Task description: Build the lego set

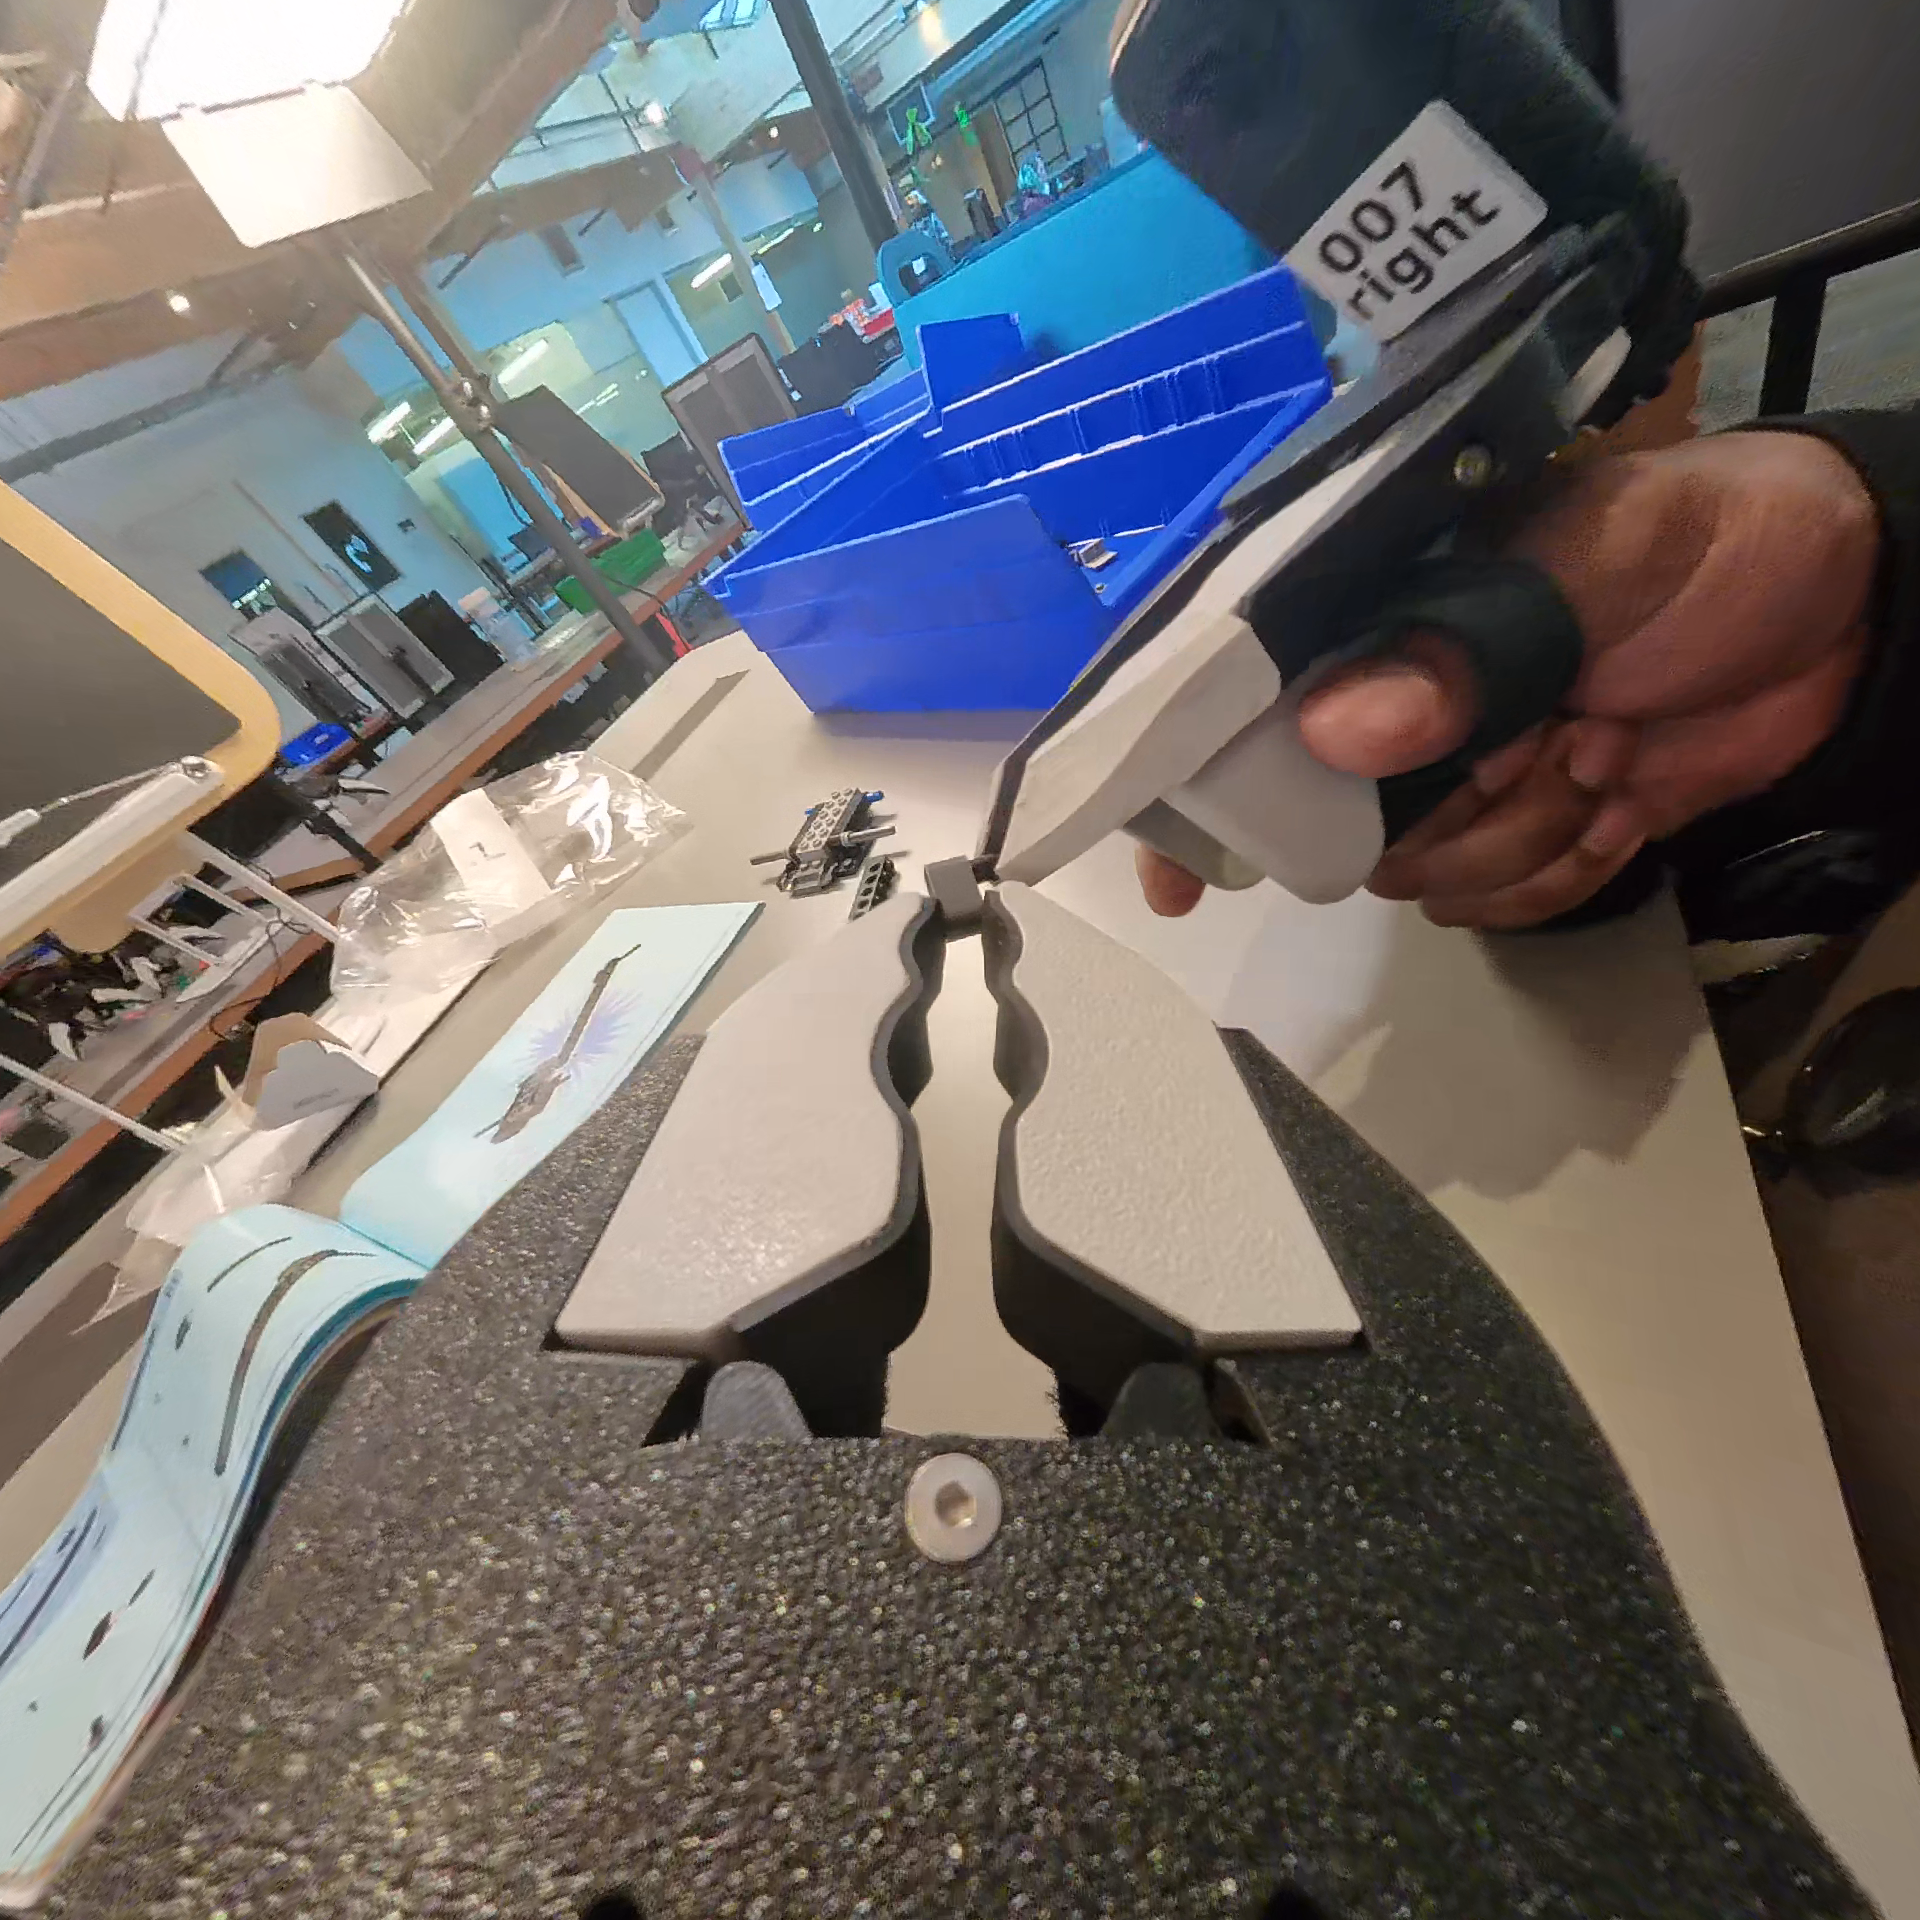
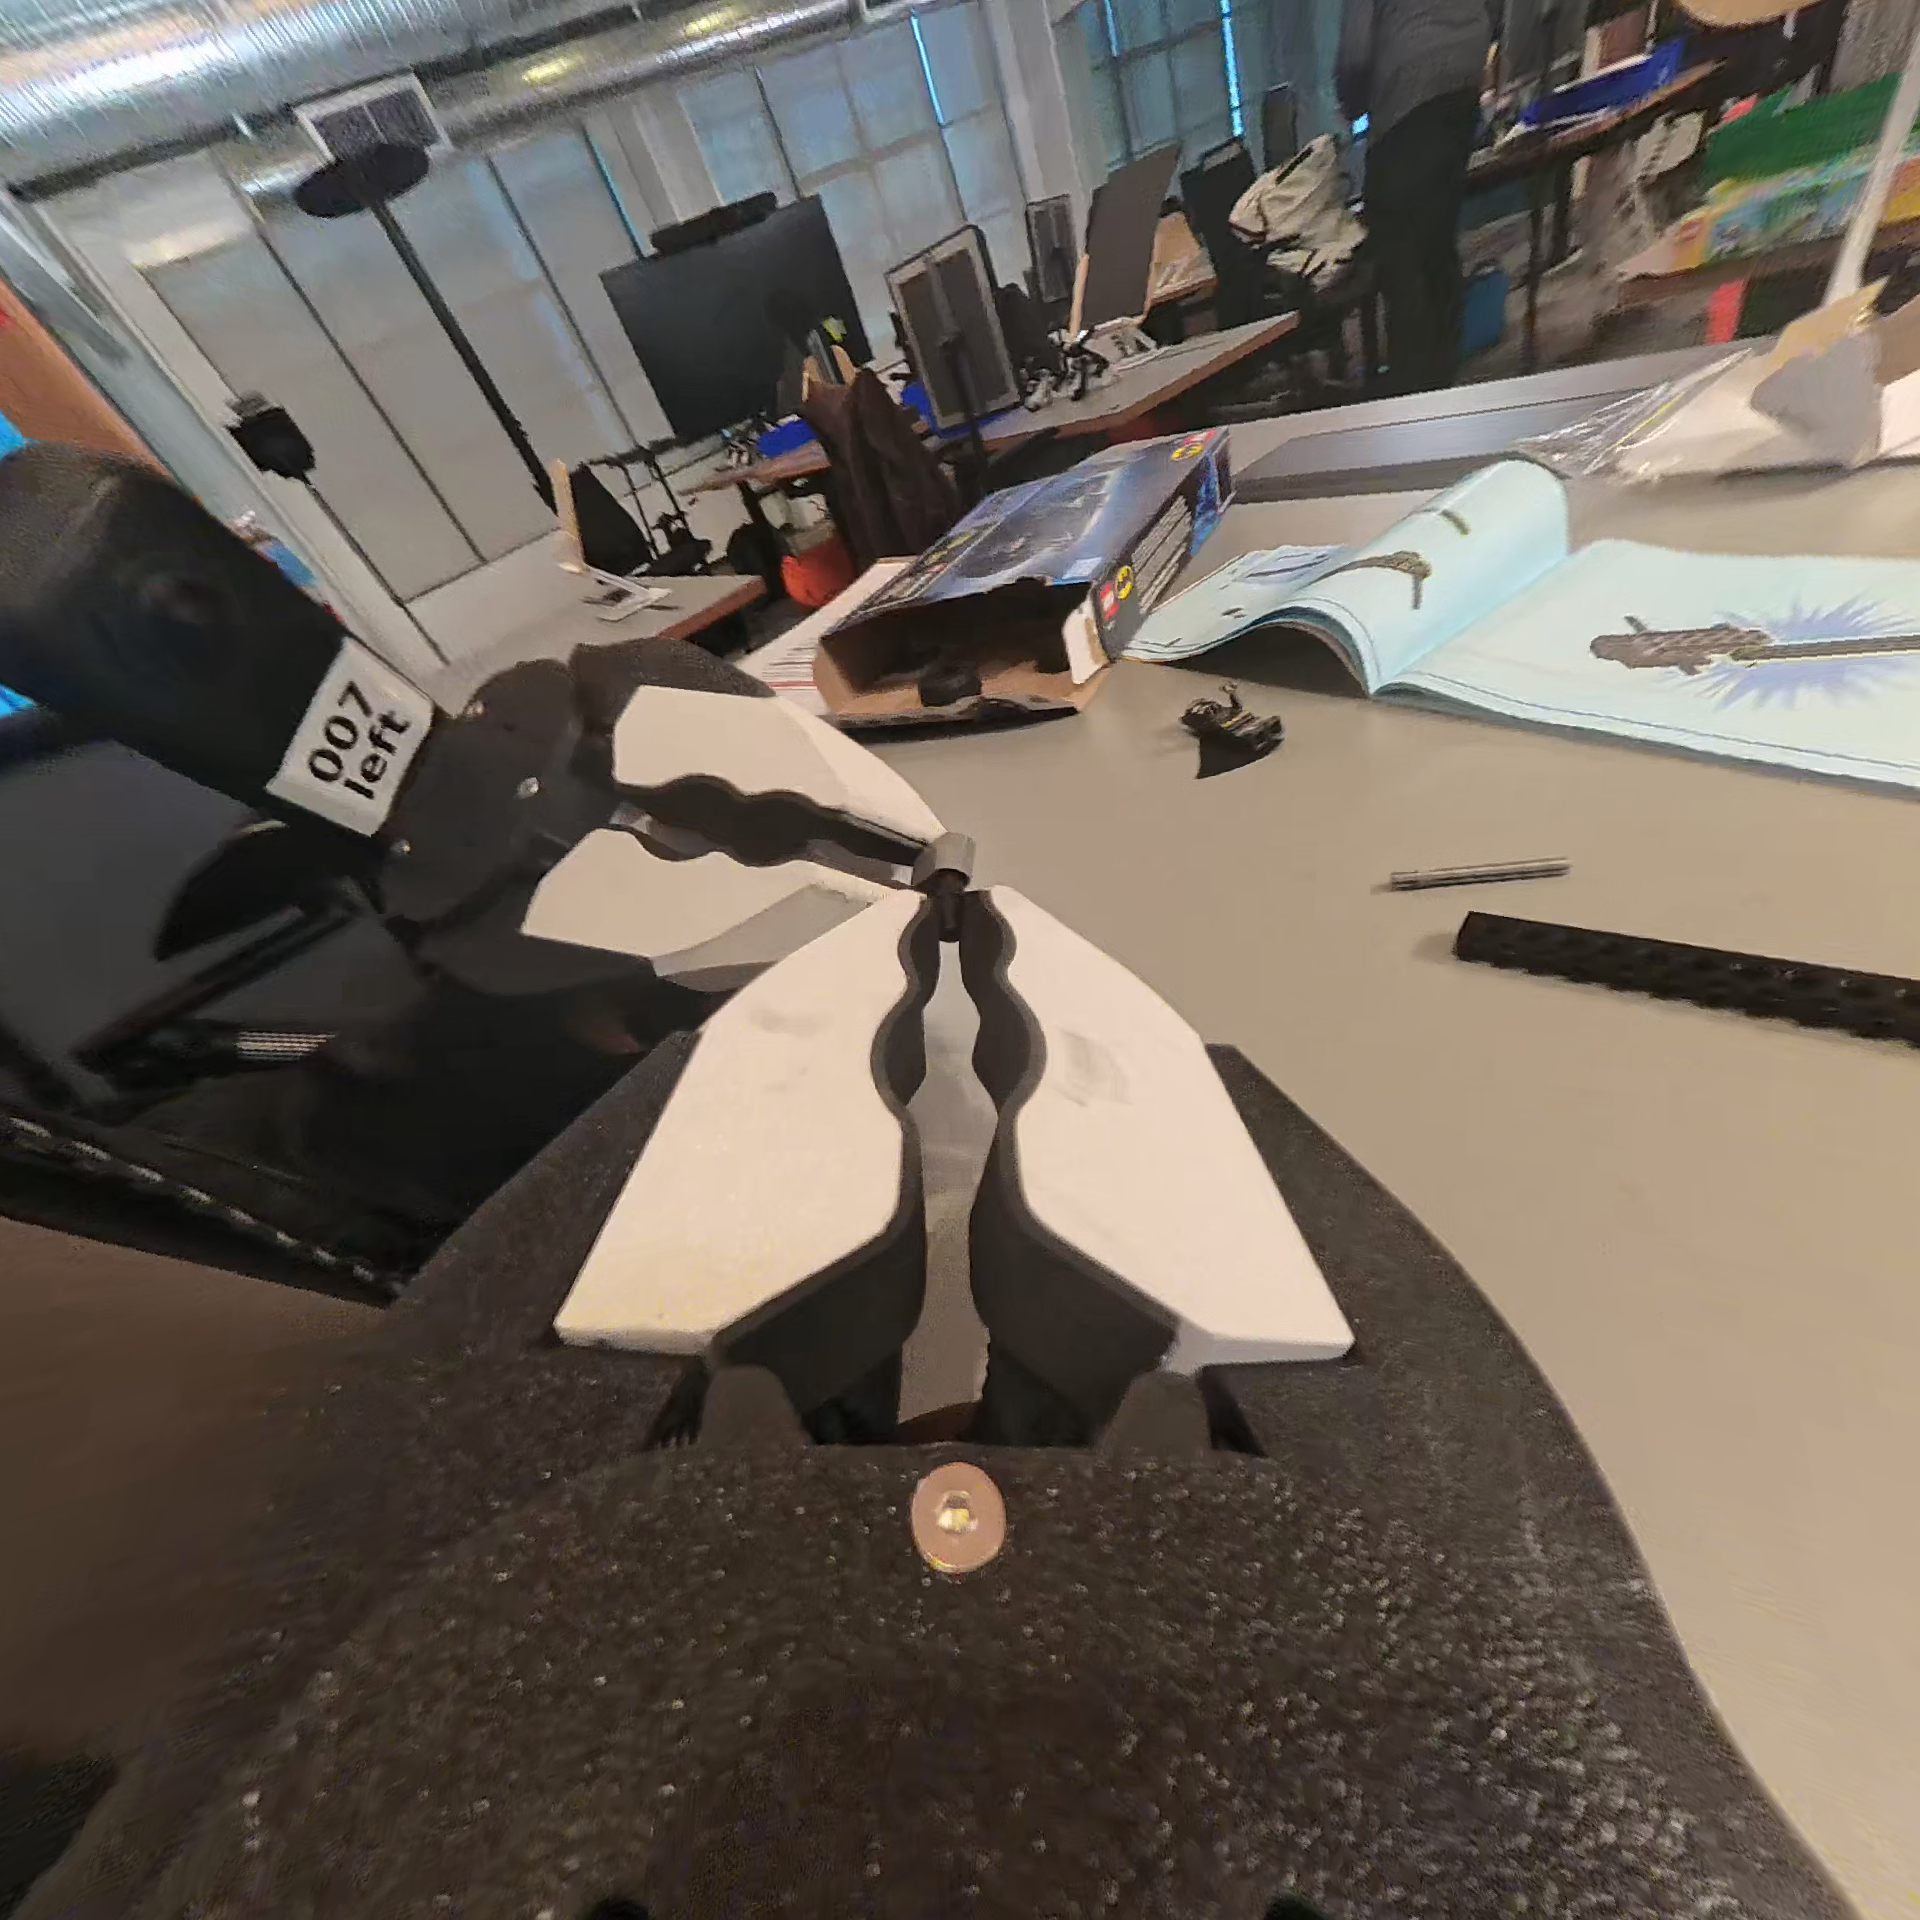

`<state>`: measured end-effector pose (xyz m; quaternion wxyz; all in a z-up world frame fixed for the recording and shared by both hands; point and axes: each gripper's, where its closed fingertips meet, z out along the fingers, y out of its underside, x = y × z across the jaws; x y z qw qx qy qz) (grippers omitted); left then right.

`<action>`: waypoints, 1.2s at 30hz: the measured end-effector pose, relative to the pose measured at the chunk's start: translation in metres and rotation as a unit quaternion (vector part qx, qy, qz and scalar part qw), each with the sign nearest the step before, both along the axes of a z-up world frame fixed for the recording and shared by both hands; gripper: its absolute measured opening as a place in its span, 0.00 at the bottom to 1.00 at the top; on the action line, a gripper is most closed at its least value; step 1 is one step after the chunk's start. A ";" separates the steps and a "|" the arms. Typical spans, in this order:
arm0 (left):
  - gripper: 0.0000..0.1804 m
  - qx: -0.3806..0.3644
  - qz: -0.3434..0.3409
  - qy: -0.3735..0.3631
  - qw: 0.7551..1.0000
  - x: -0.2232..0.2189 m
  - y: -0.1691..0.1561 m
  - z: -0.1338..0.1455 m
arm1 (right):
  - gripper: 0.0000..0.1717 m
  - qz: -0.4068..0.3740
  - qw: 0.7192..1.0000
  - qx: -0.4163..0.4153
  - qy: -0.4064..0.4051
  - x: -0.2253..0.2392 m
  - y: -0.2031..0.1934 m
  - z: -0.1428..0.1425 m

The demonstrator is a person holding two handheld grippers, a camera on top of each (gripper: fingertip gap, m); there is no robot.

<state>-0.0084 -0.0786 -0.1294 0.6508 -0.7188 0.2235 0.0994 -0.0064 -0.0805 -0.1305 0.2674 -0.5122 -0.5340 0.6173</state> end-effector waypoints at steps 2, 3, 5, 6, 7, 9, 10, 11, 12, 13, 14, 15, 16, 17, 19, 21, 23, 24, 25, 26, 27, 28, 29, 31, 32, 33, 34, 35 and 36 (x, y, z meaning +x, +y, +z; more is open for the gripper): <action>0.04 -0.004 0.001 -0.007 1.000 -0.001 0.000 -0.001 | 0.03 -0.004 1.000 0.008 -0.001 -0.001 0.000 -0.001; 0.04 -0.004 0.000 -0.010 1.000 -0.001 0.000 -0.001 | 0.03 -0.003 1.000 0.009 -0.001 -0.001 0.000 -0.001; 0.04 -0.003 -0.004 -0.007 1.000 0.000 -0.001 -0.001 | 0.03 0.002 1.000 0.007 -0.002 -0.001 -0.001 -0.001; 0.04 -0.001 -0.006 -0.002 1.000 0.000 -0.002 0.000 | 0.03 0.007 1.000 0.001 -0.003 0.000 -0.002 -0.001; 0.04 0.000 -0.007 0.004 1.000 0.001 -0.003 0.000 | 0.03 0.015 1.000 -0.011 -0.006 0.000 -0.002 -0.001; 0.04 0.005 -0.007 0.011 1.000 0.002 -0.003 0.001 | 0.03 0.033 0.998 -0.048 -0.013 0.000 -0.003 0.000; 0.04 0.007 -0.008 0.012 1.000 0.002 -0.003 0.001 | 0.03 0.042 0.997 -0.069 -0.017 0.001 -0.003 0.000; 0.04 0.006 -0.005 0.013 1.000 0.001 -0.002 0.001 | 0.03 0.048 0.995 -0.083 -0.022 0.000 -0.003 0.000; 0.04 0.004 0.001 0.012 1.000 0.000 -0.001 0.000 | 0.03 0.048 0.994 -0.092 -0.026 -0.001 -0.001 -0.001; 0.04 0.003 0.007 0.003 1.000 -0.001 0.001 0.001 | 0.03 0.046 0.994 -0.097 -0.026 -0.002 0.000 -0.001; 0.04 0.003 0.010 -0.006 1.000 -0.002 0.002 0.002 | 0.03 0.043 0.994 -0.098 -0.023 -0.002 0.001 0.000; 0.04 0.002 0.015 -0.014 1.000 -0.004 0.004 0.002 | 0.03 0.036 0.995 -0.095 -0.019 -0.003 0.003 0.001; 0.04 0.002 0.026 -0.022 0.999 -0.007 0.005 0.003 | 0.04 0.025 0.996 -0.087 -0.013 -0.003 0.005 0.002; 0.04 0.001 0.033 -0.031 0.999 -0.010 0.005 0.003 | 0.04 0.013 0.997 -0.073 -0.005 -0.003 0.008 0.003; 0.04 -0.001 0.040 -0.057 0.998 -0.015 0.004 0.003 | 0.04 -0.014 0.999 -0.027 0.011 -0.002 0.014 0.004; 0.04 -0.005 0.040 -0.077 0.996 -0.018 0.003 0.003 | 0.05 -0.033 0.999 0.024 0.019 -0.002 0.016 0.004; 0.04 -0.007 0.035 -0.087 0.996 -0.018 0.003 0.003 | 0.05 -0.035 0.998 0.051 0.028 -0.002 0.013 0.005; 0.04 -0.008 0.031 -0.091 0.995 -0.016 0.003 0.003 | 0.05 -0.037 0.997 0.060 0.032 -0.002 0.012 0.006; 0.04 -0.010 0.028 -0.093 0.995 -0.015 0.004 0.003 | 0.05 -0.041 0.996 0.069 0.036 -0.002 0.011 0.007; 0.04 -0.010 0.026 -0.095 0.995 -0.014 0.004 0.003 | 0.05 -0.042 0.996 0.075 0.036 -0.003 0.010 0.007; 0.04 -0.010 0.024 -0.097 0.995 -0.012 0.004 0.003 | 0.05 -0.044 0.995 0.081 0.034 -0.003 0.009 0.006; 0.04 -0.007 0.021 -0.100 0.995 -0.012 0.004 0.004 | 0.05 -0.045 0.995 0.086 0.031 -0.004 0.009 0.005; 0.04 -0.005 0.019 -0.104 0.994 -0.011 0.004 0.005 | 0.05 -0.045 0.995 0.090 0.029 -0.004 0.008 0.004; 0.04 -0.002 0.018 -0.107 0.994 -0.011 0.004 0.006 | 0.04 -0.044 0.994 0.097 0.026 -0.005 0.007 0.003; 0.04 -0.002 0.018 -0.107 0.994 -0.011 0.004 0.006 | 0.04 -0.044 0.994 0.099 0.025 -0.005 0.006 0.003; 0.04 -0.002 0.018 -0.107 0.994 -0.011 0.004 0.006 | 0.04 -0.044 0.994 0.099 0.025 -0.005 0.006 0.003; 0.04 -0.003 0.018 -0.106 0.994 -0.011 0.004 0.005 | 0.04 -0.044 0.994 0.099 0.025 -0.005 0.006 0.003; 0.04 -0.003 0.019 -0.105 0.994 -0.010 0.004 0.005 | 0.03 -0.045 0.994 0.099 0.026 -0.005 0.007 0.003; 0.04 -0.003 0.020 -0.104 0.994 -0.010 0.004 0.005 | 0.02 -0.045 0.994 0.100 0.025 -0.005 0.006 0.003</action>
